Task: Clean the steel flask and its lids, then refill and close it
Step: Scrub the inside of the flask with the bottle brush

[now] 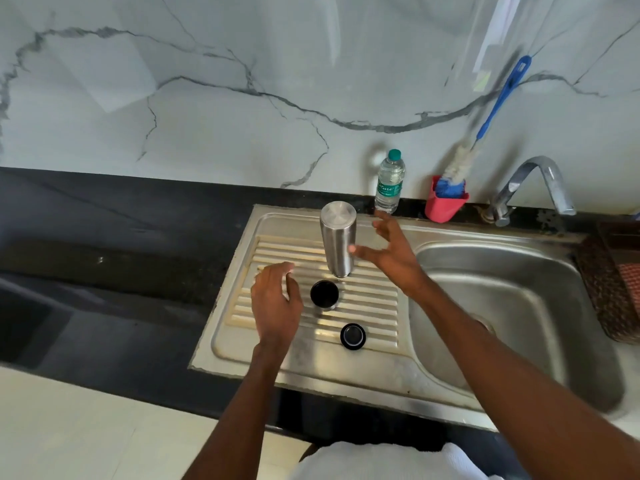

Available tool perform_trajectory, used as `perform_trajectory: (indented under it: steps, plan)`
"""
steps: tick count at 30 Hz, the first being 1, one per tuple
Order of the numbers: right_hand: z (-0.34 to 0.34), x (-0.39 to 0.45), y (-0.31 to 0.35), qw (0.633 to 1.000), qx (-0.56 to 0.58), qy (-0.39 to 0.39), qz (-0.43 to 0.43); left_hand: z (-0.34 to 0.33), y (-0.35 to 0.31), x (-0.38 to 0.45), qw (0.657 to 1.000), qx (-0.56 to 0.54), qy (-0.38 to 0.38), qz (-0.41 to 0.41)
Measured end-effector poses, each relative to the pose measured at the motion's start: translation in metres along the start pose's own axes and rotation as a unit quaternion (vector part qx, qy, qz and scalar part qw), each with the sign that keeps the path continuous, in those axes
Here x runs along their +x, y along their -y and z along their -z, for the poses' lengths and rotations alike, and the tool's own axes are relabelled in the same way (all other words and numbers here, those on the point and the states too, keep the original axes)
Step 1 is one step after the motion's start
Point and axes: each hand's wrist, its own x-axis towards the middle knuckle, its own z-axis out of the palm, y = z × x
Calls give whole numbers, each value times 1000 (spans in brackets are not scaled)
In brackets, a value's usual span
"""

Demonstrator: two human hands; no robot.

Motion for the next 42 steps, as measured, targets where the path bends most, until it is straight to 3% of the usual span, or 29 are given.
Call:
perform_trajectory:
  steps: [4,7,9,15,17,19,25,28,32,33,40,42]
  plan:
    - [37,-24,-17,981,91,-172,-12,-16,-62,-3,990,-97,44,-90]
    - [69,-40,-30,967,71,-243,-34,-48,-93,-8,974,-136,148,-100]
    - [89,-47,-38,960,43,-272,-45,-78,-106,-8,963,-103,229,-97]
    - [129,-48,-26,957,-103,-269,-37,-160,-126,29,883,97,447,-102]
    - [138,-42,-13,952,-188,-238,29,-180,-128,45,863,135,477,-100]
    - [151,-26,2,930,-282,-218,88,-198,-133,60,868,142,470,-75]
    - [192,41,48,771,-561,-180,242,-247,-160,97,914,23,406,9]
    - [199,73,51,623,-727,-110,266,-269,-175,113,926,-62,369,48]
    - [216,111,55,453,-863,-40,218,-291,-188,128,913,-150,368,97]
    - [220,119,54,433,-875,-24,215,-294,-190,131,908,-167,369,104]
    - [229,155,58,379,-904,59,186,-318,-175,141,891,-233,363,144]
    - [225,156,62,380,-901,93,190,-319,-171,141,885,-248,366,144]
